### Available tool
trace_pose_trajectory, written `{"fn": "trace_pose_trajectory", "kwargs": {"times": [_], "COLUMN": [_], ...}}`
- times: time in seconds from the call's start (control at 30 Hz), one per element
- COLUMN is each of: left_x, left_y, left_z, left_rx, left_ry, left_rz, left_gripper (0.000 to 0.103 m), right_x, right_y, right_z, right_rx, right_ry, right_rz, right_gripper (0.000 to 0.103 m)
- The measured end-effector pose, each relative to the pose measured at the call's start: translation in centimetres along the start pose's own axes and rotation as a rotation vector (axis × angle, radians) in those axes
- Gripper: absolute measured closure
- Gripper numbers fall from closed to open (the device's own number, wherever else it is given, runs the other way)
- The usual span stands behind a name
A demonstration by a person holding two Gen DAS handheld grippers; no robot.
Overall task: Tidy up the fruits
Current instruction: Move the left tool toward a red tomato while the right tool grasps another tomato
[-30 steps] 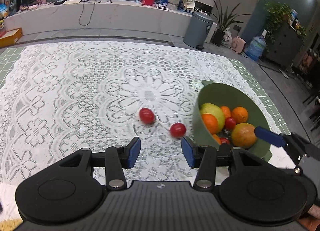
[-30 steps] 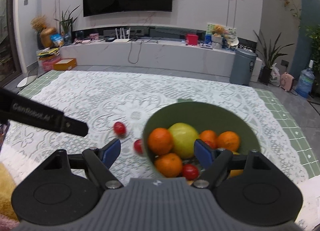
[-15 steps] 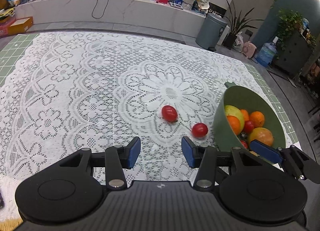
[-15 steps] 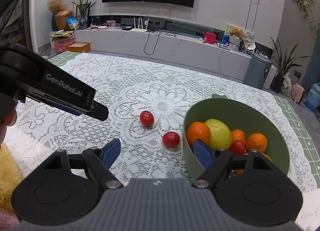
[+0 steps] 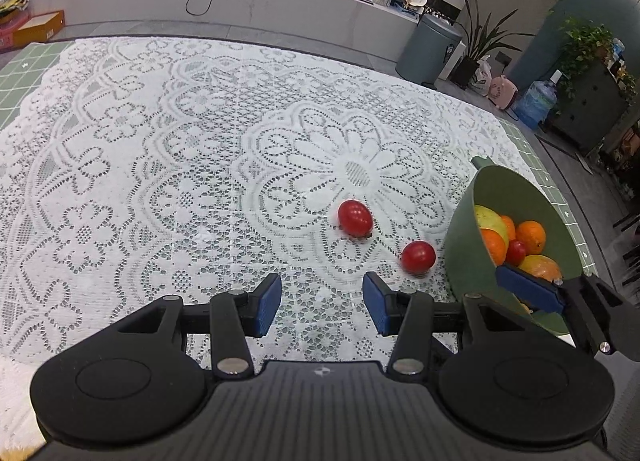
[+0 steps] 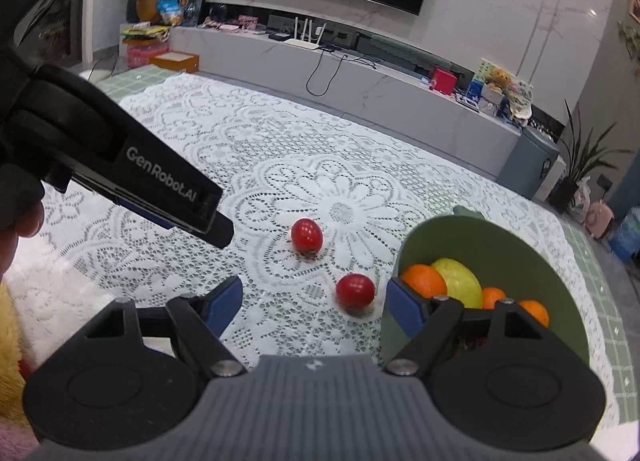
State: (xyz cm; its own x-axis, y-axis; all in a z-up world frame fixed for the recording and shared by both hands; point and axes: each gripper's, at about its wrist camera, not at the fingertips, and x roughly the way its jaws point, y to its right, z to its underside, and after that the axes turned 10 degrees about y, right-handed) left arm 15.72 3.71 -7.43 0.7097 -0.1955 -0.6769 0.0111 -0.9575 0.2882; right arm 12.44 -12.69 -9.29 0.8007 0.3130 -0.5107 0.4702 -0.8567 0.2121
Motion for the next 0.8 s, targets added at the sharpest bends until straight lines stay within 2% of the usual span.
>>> {"fn": "trace_pose_trajectory", "kwargs": {"times": [0.27, 0.37, 0.5, 0.8], "left_x": [1.3, 1.9, 2.8, 4.3], "left_y": [-0.7, -0.7, -0.5, 0.5], "left_z": [0.1, 0.1, -0.1, -0.8], "left_rx": [-0.016, -0.020, -0.014, 0.081], "left_ry": [-0.025, -0.033, -0.038, -0.041], "left_rz": [0.034, 0.050, 0.069, 0.092], "left_gripper": [0.050, 0.051, 0.054, 0.055], "right_x": [2.2, 3.3, 4.8, 7.1], "right_y": [-0.8, -1.1, -1.7, -3.1], "right_z": [-0.3, -0.1, 0.5, 1.4], "right_rx": [-0.110, -0.172, -0.291, -0.596], "right_ry": [-0.020, -0.039, -0.080, -0.168], "right_rz": [-0.006, 0.015, 0.049, 0.077], "right_gripper": [0.052, 0.057, 0.071, 0.072]}}
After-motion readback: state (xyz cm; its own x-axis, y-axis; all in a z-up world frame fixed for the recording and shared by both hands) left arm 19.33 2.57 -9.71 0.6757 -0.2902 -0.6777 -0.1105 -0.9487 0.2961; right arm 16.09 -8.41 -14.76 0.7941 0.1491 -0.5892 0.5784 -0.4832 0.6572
